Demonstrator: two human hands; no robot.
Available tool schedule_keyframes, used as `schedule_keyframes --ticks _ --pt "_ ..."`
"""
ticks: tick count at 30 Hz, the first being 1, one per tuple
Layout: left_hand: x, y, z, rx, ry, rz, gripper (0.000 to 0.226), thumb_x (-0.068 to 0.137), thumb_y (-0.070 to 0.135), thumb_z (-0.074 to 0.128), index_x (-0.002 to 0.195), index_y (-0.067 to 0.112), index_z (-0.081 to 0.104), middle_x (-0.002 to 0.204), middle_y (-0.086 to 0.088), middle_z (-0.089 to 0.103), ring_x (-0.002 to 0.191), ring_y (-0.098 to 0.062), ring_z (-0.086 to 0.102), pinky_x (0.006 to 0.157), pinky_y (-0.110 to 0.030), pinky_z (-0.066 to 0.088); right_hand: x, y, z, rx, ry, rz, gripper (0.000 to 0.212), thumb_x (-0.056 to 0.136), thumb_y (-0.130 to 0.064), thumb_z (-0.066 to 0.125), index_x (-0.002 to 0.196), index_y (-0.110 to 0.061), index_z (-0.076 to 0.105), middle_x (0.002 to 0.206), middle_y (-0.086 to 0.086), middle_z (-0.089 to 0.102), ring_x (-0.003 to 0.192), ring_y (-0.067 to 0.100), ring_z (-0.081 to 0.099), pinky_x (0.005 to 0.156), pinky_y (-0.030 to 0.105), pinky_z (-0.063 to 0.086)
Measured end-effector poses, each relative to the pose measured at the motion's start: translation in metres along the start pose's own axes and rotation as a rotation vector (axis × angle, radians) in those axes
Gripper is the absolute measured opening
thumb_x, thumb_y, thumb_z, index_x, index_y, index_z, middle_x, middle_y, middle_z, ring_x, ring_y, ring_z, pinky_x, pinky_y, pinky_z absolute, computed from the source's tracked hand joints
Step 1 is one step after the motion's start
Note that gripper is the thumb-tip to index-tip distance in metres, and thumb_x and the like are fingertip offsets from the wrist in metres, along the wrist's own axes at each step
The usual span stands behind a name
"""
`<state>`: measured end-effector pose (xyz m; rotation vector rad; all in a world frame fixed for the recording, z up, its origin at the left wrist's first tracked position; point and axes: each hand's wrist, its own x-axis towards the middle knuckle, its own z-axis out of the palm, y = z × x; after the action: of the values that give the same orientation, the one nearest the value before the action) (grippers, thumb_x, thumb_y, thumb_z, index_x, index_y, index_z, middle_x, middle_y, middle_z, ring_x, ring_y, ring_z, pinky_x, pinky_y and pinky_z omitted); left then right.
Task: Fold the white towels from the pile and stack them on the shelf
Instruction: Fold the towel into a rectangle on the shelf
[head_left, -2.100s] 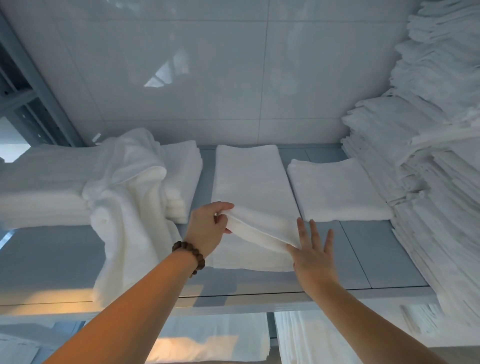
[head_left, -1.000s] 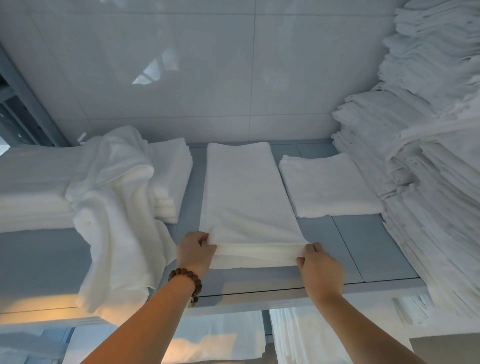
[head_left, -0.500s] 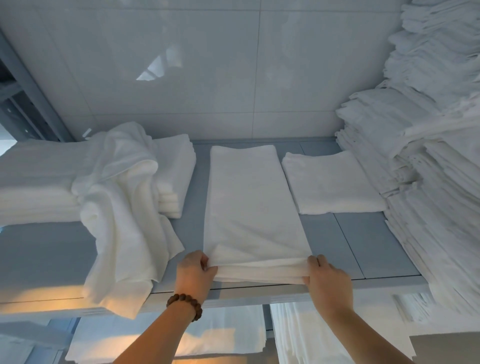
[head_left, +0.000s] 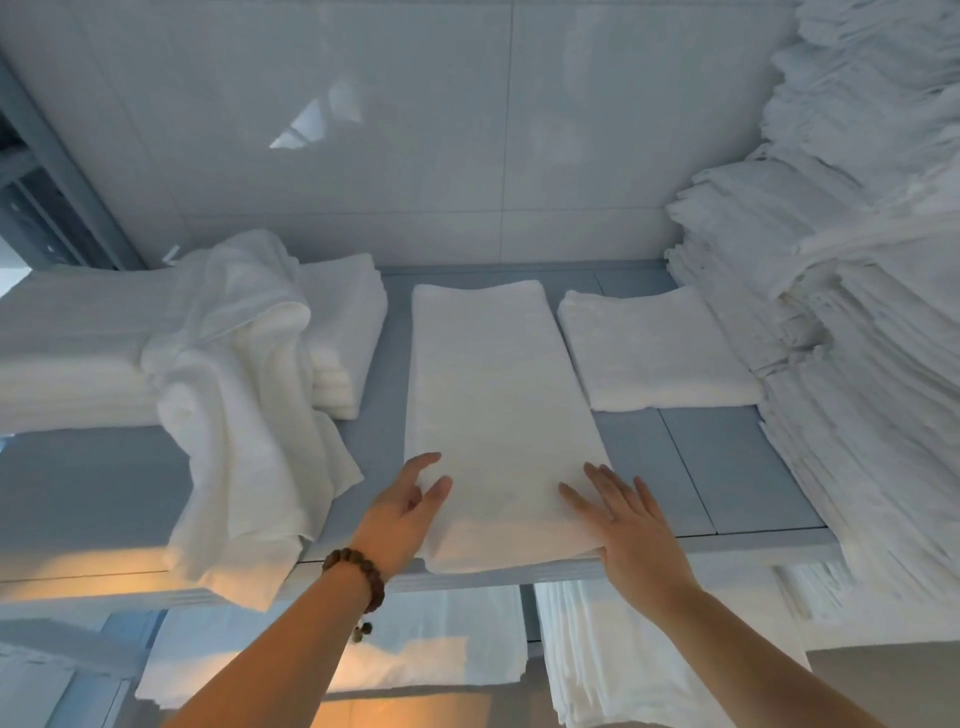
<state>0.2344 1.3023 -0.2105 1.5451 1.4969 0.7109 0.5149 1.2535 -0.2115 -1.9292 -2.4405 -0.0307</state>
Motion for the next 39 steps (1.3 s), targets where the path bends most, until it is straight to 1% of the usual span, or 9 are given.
schedule_keyframes --ticks 4,8,13,18,22,26,32,36,39 --pt "0.036 0.006 0.008 0.128 0.049 -0.165 0.017 0.085 0.047 0.060 0.101 0.041 0.058 0.111 0.005 0.060 0.101 -0.013 0.053 0.088 -0.026 0.042 0.010 0.001 0.009 0.062 -0.110 -0.108 0.101 0.076 0.018 0.035 0.147 -0.040 -0.007 0.158 0.000 -0.013 0.145 0.021 -0.014 0.115 0.034 -0.014" --pt "0.047 0.010 0.000 0.271 0.157 -0.162 0.016 0.084 0.019 0.063 0.092 0.031 0.070 0.101 0.003 0.066 0.096 -0.018 0.059 0.085 -0.024 0.043 0.011 0.004 0.016 0.050 -0.159 -0.189 0.102 0.078 0.019 0.033 0.144 -0.040 -0.017 0.157 0.000 -0.020 0.143 0.025 -0.021 0.114 0.034 -0.016" --pt "0.052 0.019 -0.009 0.352 0.268 -0.115 0.019 0.086 0.020 0.059 0.085 0.036 0.070 0.092 0.012 0.061 0.085 -0.012 0.058 0.081 -0.026 0.046 0.008 0.009 0.026 0.050 -0.146 -0.222 0.108 0.078 0.017 0.034 0.129 -0.044 -0.038 0.152 -0.003 -0.028 0.137 0.023 -0.029 0.113 0.035 -0.015" --pt "0.054 0.007 -0.001 0.104 0.245 -0.193 0.018 0.085 0.014 0.060 0.088 0.031 0.064 0.091 0.000 0.065 0.074 -0.014 0.061 0.060 -0.019 0.043 0.009 0.009 0.028 0.050 -0.149 -0.229 0.108 0.075 0.019 0.032 0.132 -0.048 -0.032 0.149 -0.003 -0.029 0.134 0.027 -0.034 0.110 0.039 -0.021" --pt "0.073 0.013 -0.001 0.048 0.175 -0.144 0.031 0.084 0.010 0.064 0.113 0.021 0.066 0.110 0.001 0.060 0.100 -0.016 0.057 0.082 -0.014 0.041 0.007 0.011 0.029 -0.002 -0.145 -0.271 0.111 0.070 0.021 0.034 0.141 -0.046 -0.019 0.152 0.001 -0.022 0.137 0.037 -0.023 0.111 0.049 -0.013" --pt "0.082 0.012 -0.003 -0.035 0.282 -0.167 0.035 0.087 0.001 0.055 0.116 0.017 0.066 0.109 -0.004 0.064 0.072 -0.008 0.057 0.057 -0.003 0.040 0.010 0.011 0.022 0.021 -0.255 -0.276 0.106 0.076 0.017 0.028 0.132 -0.049 -0.033 0.148 -0.003 -0.035 0.136 0.032 -0.033 0.109 0.046 -0.023" --pt "0.079 0.010 -0.007 -0.202 0.223 -0.206 0.038 0.090 0.009 0.053 0.126 0.023 0.055 0.121 -0.008 0.055 0.108 -0.023 0.055 0.097 -0.034 0.044 0.011 0.001 0.000 0.141 -0.269 -0.210 0.065 0.090 -0.038 0.028 0.141 -0.054 -0.008 0.156 -0.011 -0.019 0.142 0.014 -0.024 0.115 0.033 -0.019" --pt "0.069 0.014 -0.013 -0.081 0.142 -0.218 0.033 0.088 0.019 0.058 0.119 0.030 0.054 0.091 -0.006 0.056 0.072 -0.018 0.056 0.063 -0.025 0.047 0.037 -0.012 -0.007 0.195 -0.192 -0.129 0.049 0.098 -0.049 0.017 0.145 -0.048 0.005 0.159 -0.009 -0.005 0.145 0.011 -0.013 0.118 0.035 -0.011" --pt "0.056 0.013 -0.015 0.078 -0.068 -0.155 0.036 0.083 0.016 0.066 0.113 0.032 0.054 0.085 -0.004 0.054 0.066 -0.015 0.053 0.050 -0.015 0.042 0.055 -0.025 0.001 0.170 -0.215 -0.095 0.050 0.098 -0.052 0.013 0.147 -0.045 0.005 0.159 -0.006 -0.009 0.145 0.014 -0.017 0.118 0.041 -0.011"
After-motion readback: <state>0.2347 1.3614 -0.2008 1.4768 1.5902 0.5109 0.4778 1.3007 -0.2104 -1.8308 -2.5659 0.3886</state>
